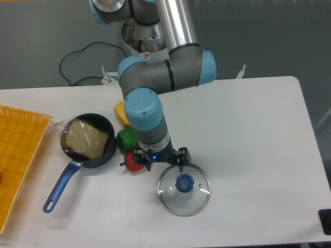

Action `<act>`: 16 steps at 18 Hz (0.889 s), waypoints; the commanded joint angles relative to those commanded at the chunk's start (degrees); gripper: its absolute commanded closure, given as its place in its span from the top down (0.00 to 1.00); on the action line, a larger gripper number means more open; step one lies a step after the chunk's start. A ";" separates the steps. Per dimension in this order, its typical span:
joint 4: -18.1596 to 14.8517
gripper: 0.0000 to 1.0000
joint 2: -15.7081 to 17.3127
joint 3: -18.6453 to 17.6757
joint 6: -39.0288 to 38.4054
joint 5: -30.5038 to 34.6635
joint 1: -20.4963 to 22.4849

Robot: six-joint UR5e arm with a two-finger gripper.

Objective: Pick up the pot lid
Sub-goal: 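Lower the open gripper over the blue knob of the glass lid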

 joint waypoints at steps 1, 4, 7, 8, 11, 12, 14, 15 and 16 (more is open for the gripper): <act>-0.17 1.00 -0.70 0.27 0.09 -0.35 0.35; -0.18 1.00 -2.03 0.18 1.58 -1.49 0.62; -0.26 1.00 -2.03 0.09 5.35 -4.04 2.10; -0.26 1.00 -2.03 -0.08 6.93 -4.39 2.72; -0.26 1.00 -2.56 -0.43 10.89 -5.01 4.65; -0.26 1.00 -2.56 -0.43 11.16 -5.19 4.92; -0.26 1.00 -2.64 0.00 11.25 -5.28 5.89; -0.26 1.00 -2.91 0.18 11.25 -5.28 5.98; -0.26 1.00 -3.26 0.53 11.34 -5.28 6.15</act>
